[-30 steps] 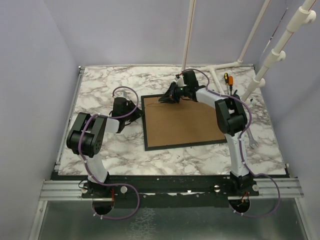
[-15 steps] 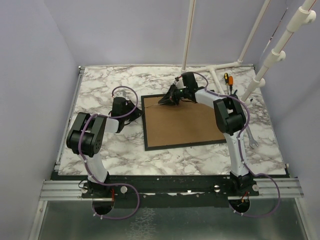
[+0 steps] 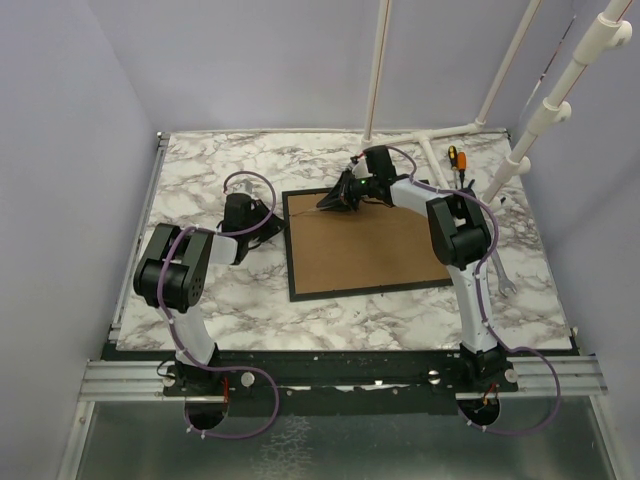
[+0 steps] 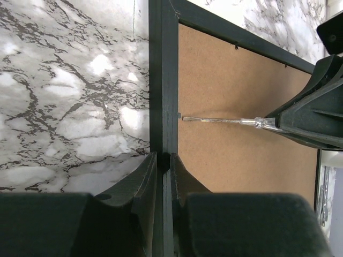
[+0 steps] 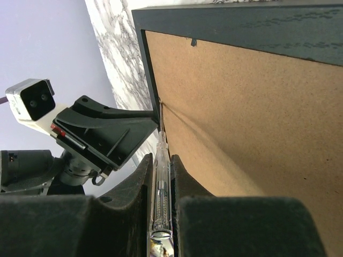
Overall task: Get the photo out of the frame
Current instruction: Release the photo frame item from the photo frame.
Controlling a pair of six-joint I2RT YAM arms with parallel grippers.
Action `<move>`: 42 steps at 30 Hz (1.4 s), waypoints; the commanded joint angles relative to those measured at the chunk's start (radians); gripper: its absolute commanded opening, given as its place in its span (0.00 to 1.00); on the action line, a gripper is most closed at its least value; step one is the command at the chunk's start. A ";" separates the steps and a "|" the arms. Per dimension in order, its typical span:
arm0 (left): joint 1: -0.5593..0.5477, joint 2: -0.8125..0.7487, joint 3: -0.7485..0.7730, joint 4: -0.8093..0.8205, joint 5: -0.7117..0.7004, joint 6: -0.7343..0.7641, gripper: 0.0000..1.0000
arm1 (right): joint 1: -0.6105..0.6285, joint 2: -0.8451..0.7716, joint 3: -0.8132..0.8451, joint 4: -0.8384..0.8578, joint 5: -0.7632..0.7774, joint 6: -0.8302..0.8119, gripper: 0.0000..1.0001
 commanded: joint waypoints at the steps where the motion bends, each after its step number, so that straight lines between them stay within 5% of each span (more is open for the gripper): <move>1: -0.002 0.034 0.023 0.013 0.044 0.012 0.15 | 0.001 0.050 0.001 -0.019 -0.013 0.005 0.01; 28: 0.000 0.015 0.017 0.002 0.019 0.012 0.15 | -0.014 0.012 -0.053 0.017 -0.027 0.017 0.01; 35: 0.007 -0.016 0.027 0.003 -0.017 0.005 0.27 | -0.035 -0.008 -0.067 0.006 -0.035 0.001 0.01; 42: 0.016 0.002 0.074 0.005 -0.022 -0.004 0.27 | -0.043 -0.034 -0.080 0.016 -0.061 -0.004 0.01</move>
